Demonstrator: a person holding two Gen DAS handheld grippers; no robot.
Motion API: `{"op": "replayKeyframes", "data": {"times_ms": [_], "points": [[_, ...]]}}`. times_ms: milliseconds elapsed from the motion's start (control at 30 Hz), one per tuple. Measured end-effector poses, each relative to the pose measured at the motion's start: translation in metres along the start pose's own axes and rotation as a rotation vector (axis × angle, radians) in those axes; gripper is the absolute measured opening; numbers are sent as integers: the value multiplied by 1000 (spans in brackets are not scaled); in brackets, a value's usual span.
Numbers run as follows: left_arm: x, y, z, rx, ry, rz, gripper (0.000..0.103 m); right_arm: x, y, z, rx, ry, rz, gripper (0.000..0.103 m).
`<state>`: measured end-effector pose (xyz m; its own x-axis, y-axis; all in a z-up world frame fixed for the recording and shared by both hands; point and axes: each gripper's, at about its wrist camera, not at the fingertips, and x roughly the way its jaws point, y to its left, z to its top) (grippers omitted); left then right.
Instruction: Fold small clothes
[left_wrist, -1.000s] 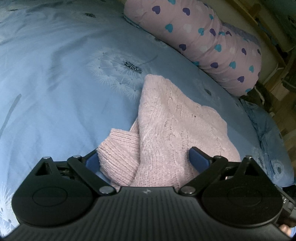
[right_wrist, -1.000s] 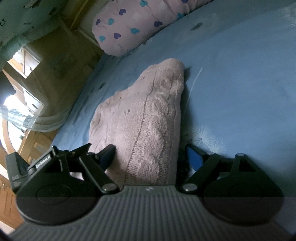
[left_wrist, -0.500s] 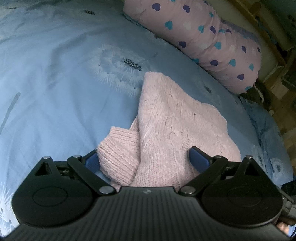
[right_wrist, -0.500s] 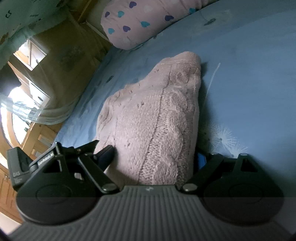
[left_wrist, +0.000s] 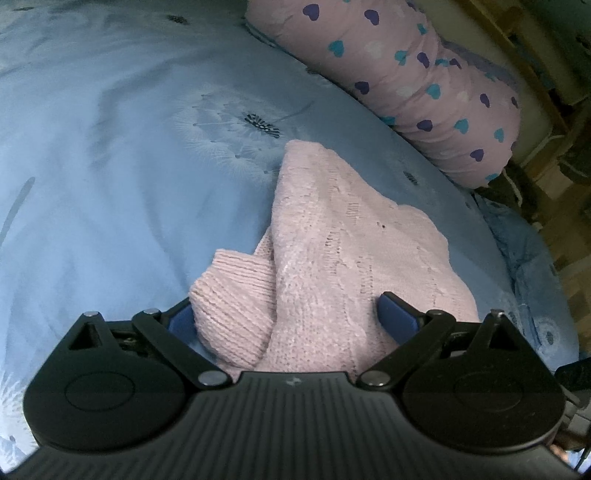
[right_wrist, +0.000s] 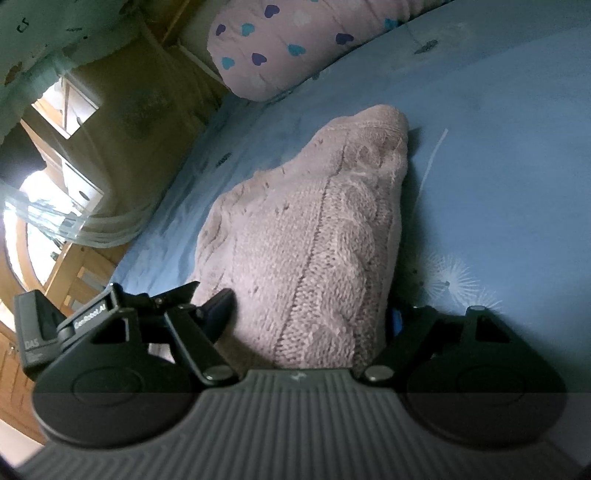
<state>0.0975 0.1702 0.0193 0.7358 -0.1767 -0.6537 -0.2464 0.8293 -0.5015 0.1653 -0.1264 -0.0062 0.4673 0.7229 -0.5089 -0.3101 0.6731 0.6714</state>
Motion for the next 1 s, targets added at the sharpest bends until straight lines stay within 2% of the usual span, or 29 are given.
{"op": "replayKeyframes", "data": {"times_ms": [100,267,467,633,800,1000], "points": [[-1,0,-1,1,-2,-16,94,0,0,0,0,-1,-1,78],[-3,5,0,-60,20,-99,73,-3,1,-1,12,-7,1,66],[-4,11,1,-128,42,-169,59,-9,7,3,18,-25,-5,54],[-9,3,1,-117,64,-189,56,-18,9,8,66,-39,14,50],[-16,-26,-9,-53,116,-203,56,-36,8,9,107,-35,9,50],[-32,-68,-39,51,216,-265,56,-89,3,-2,139,-57,-25,50]]}}
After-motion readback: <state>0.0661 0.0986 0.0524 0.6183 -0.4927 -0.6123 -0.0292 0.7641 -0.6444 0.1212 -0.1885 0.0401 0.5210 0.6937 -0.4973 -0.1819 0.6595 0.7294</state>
